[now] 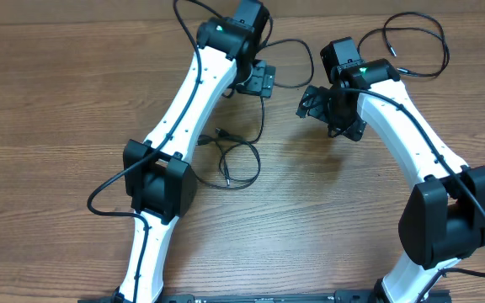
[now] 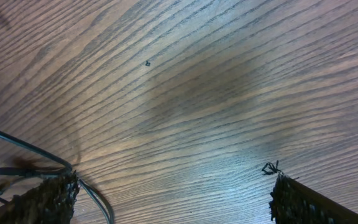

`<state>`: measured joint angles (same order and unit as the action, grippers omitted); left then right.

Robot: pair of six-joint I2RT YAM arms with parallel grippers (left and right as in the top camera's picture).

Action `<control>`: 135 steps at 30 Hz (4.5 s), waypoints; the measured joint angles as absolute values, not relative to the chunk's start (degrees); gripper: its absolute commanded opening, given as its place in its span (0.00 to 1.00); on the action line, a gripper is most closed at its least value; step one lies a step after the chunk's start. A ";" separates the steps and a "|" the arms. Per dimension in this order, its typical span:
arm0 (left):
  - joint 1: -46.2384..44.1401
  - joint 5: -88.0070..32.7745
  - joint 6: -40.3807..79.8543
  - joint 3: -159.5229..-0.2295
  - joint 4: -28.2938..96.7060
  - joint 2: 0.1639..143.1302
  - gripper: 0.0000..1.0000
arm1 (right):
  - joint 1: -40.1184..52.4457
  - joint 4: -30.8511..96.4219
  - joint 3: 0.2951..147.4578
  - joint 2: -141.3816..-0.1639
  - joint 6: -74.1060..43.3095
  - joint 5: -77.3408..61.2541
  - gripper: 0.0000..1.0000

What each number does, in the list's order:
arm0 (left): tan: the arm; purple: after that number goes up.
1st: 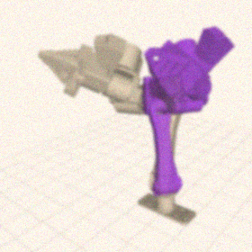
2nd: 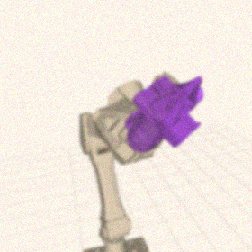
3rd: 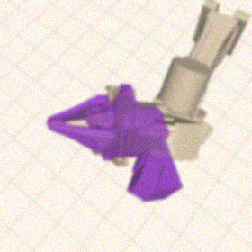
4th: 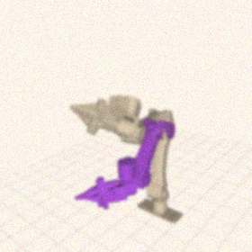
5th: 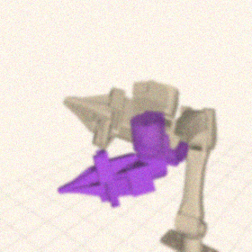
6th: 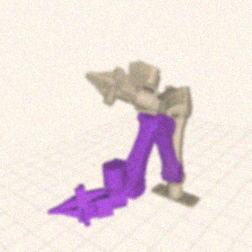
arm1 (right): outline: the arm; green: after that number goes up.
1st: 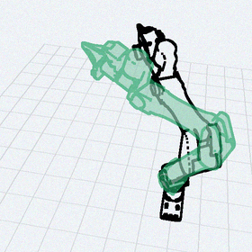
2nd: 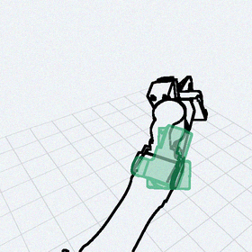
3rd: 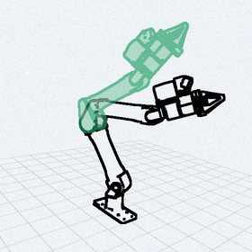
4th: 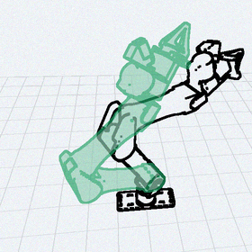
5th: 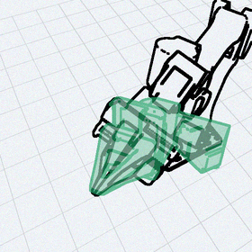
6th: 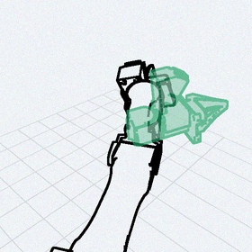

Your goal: Untangle cables

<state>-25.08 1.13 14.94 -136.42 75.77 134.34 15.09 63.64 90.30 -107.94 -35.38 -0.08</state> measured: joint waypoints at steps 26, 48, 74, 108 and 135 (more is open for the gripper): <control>-20.80 2.61 24.67 -131.04 93.27 122.96 1.00 | 16.08 63.81 90.30 -107.94 -34.87 -2.76 1.00; -7.79 -0.69 30.13 -129.67 96.53 123.13 0.99 | 23.24 35.05 90.24 -107.94 -14.92 -3.20 1.00; -7.79 -0.84 30.13 -129.67 96.49 123.13 1.00 | 23.24 26.68 90.17 -120.88 -0.14 -10.35 0.56; -7.79 -0.86 30.13 -129.67 96.47 123.13 1.00 | 7.44 37.74 94.50 -98.17 -8.05 11.44 0.04; -7.79 -0.86 30.13 -129.67 96.47 123.13 0.99 | -16.93 44.34 94.50 -87.26 -22.72 17.82 0.04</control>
